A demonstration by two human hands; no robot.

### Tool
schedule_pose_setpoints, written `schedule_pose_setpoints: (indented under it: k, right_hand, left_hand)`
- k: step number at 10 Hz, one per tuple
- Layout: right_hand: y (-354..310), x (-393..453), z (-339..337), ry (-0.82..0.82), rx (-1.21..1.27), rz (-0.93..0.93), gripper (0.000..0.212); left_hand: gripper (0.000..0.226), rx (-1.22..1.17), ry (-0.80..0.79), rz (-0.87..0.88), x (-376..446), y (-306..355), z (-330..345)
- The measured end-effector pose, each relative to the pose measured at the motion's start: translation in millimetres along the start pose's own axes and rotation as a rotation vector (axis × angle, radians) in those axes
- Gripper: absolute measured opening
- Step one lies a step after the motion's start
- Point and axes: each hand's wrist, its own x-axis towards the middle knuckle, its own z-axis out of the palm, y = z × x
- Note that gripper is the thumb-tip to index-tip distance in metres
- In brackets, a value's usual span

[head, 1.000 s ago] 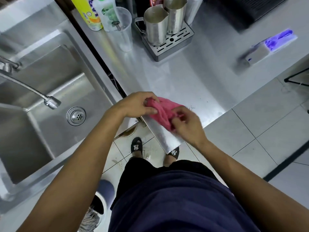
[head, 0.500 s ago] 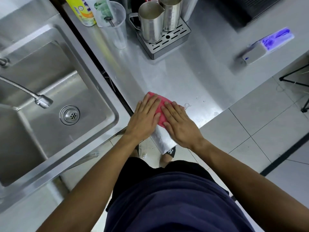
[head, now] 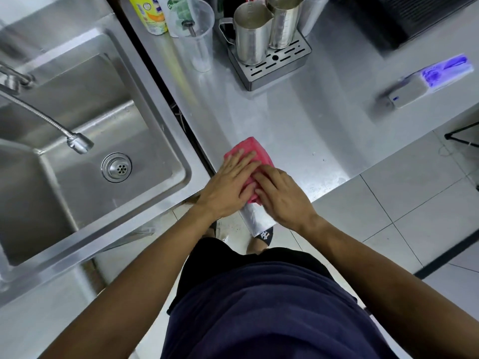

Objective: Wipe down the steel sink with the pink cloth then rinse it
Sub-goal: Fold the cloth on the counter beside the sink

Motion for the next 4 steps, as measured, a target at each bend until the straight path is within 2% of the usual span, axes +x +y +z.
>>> schedule_pose_setpoints:
  k: [2,3,4]
  right_hand:
    - [9,-3,-1,0.052,0.051,-0.034,0.021]
    - [7,0,-4,0.086,0.048,-0.008,0.016]
    - [3,-11,-7,0.103,0.046,0.04,0.015]
  left_hand:
    - [0.058,0.102,0.005,0.034,-4,1,2]
    - [0.046,0.083,0.162,0.018,-6,6,0]
    - [0.018,0.023,0.31,0.059,-33,20,8]
